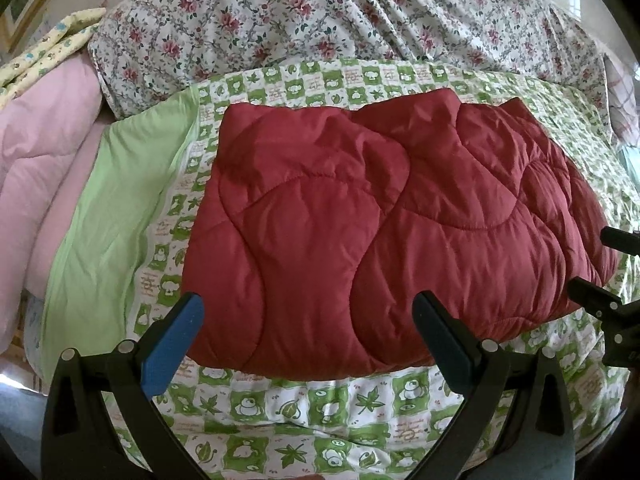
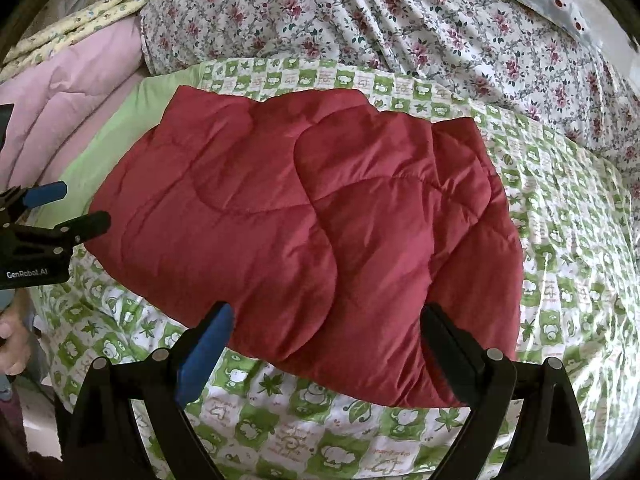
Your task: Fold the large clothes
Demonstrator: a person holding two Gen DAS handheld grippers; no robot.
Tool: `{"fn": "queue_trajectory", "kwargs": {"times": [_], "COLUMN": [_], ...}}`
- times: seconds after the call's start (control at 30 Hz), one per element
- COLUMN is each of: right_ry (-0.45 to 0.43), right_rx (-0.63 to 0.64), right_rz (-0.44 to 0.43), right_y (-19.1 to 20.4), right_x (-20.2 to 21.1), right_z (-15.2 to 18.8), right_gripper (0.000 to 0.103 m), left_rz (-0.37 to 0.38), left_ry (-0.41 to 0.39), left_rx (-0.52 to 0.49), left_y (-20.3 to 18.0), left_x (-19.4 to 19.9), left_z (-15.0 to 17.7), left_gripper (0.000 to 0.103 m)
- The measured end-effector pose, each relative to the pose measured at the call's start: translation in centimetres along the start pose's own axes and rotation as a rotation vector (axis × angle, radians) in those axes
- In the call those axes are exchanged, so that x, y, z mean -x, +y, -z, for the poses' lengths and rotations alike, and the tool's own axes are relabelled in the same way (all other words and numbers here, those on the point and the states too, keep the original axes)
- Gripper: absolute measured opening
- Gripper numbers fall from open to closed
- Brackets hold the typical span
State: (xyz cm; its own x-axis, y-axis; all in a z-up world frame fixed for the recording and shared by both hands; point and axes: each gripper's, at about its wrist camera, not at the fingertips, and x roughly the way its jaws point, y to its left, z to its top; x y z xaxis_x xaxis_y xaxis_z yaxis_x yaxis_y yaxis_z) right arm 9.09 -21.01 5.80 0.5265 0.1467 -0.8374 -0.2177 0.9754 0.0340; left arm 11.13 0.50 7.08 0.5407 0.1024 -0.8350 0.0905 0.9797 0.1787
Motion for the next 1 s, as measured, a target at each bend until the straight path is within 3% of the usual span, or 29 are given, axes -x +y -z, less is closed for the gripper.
{"fn": "queue_trajectory", "kwargs": {"times": [1.0], "right_ry": [-0.009], "right_rx": [-0.007], "right_rz": [-0.004], "right_y": [0.2], "right_x": [0.5], "right_z": [-0.19], "right_gripper": [0.096], "left_rz": [0.009], "left_ry": [0.003], "left_rx": [-0.009], "left_y": [-0.2], "left_x": [0.11], "left_z": [-0.14], "left_gripper": [0.103]}}
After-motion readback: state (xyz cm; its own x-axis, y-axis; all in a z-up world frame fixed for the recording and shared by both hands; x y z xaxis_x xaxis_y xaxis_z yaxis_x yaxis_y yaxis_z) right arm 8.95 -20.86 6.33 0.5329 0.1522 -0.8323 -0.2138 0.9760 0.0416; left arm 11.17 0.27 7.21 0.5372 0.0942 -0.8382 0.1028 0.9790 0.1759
